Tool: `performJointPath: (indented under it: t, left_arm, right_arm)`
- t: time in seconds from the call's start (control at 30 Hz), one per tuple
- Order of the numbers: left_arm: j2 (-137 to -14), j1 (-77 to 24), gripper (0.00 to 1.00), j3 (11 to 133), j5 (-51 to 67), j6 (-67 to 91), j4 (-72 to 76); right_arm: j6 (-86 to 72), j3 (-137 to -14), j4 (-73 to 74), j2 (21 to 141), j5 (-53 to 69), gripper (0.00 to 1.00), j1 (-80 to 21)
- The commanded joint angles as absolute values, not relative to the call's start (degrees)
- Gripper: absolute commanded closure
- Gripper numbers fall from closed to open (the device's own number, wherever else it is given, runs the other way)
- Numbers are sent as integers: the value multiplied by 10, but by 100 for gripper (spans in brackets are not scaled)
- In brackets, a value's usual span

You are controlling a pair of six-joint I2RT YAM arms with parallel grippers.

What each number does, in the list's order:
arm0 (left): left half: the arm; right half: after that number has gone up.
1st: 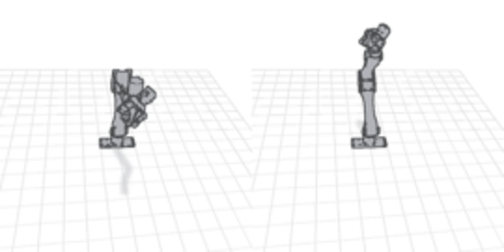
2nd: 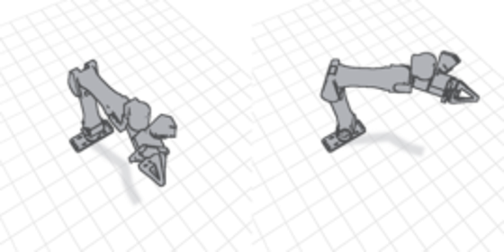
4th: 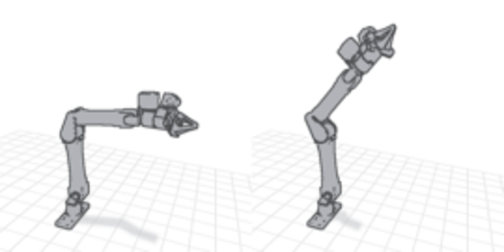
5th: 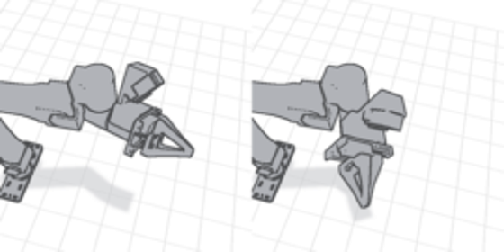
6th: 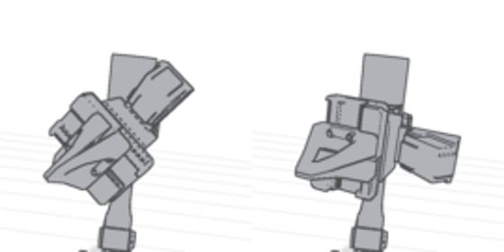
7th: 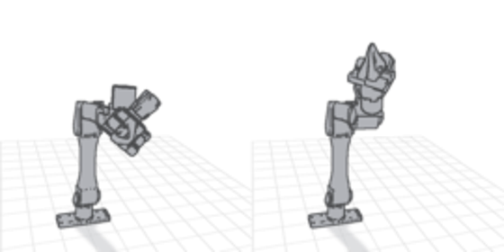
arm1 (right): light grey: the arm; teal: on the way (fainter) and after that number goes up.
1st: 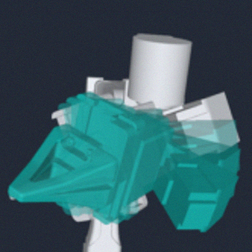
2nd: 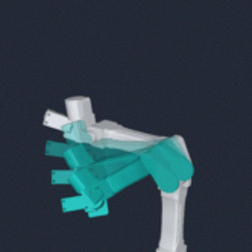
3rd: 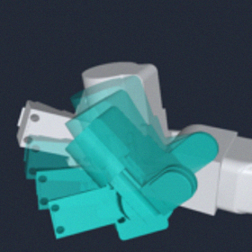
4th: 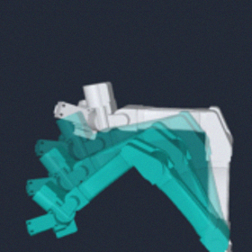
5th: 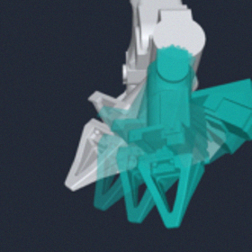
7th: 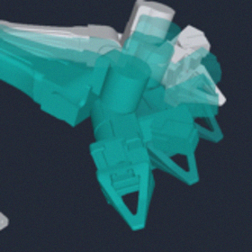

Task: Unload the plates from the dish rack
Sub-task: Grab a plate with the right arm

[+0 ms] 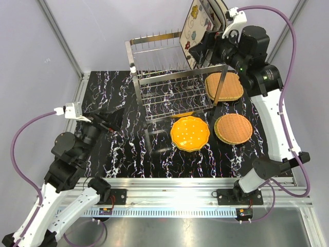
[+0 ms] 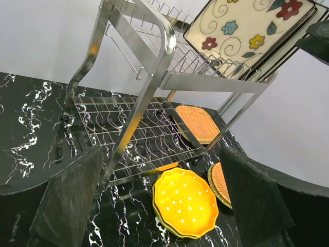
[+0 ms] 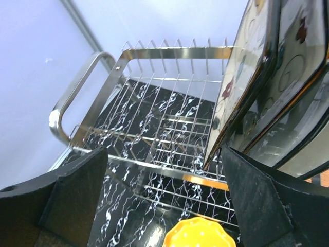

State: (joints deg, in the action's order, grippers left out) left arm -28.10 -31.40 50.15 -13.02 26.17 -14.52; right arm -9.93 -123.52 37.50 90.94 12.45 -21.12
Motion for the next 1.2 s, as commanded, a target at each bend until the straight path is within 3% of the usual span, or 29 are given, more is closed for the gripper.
performJointPath:
  t: [0.0,0.53,0.63,0.7,1.03,1.13,1.17]
  left_arm:
    - [-275,-313,1,509,-144,260,-127]
    - [-279,-312,1,502,-149,257,-119]
    - [-279,-313,1,502,-150,256,-117]
    - [-277,-313,1,502,-153,255,-115]
    - [-287,-313,1,504,-151,251,-110]
    - [-288,-312,1,504,-152,250,-110]
    - [-290,-312,1,504,-153,250,-109]
  right_arm:
    - [-105,-1269,357,921,36,0,-229]
    - [-42,-1310,321,996,-186,11,-286]
    - [-33,-1311,302,1006,-231,9,-288]
    - [-27,-1316,293,1016,-251,1,-289]
    - [-27,-1331,284,1055,-313,0,-296]
    - [-31,-1335,277,1065,-323,5,-295]
    - [-31,-1335,274,1068,-326,10,-296]
